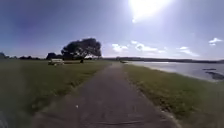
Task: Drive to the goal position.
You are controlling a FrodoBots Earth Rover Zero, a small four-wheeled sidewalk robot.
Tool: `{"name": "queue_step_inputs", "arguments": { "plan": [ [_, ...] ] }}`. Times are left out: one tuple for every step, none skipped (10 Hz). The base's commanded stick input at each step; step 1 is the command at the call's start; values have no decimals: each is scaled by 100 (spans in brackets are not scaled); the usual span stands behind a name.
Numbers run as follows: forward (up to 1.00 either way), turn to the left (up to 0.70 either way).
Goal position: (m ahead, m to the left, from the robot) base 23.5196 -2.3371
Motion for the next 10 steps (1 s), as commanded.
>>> {"name": "queue_step_inputs", "arguments": {
  "plan": [
    [70, 5],
    [70, 5],
    [70, 5],
    [70, 5],
    [70, 5],
    [70, 5],
    [70, 5],
    [70, 5],
    [70, 5],
    [70, 5]
  ]
}}
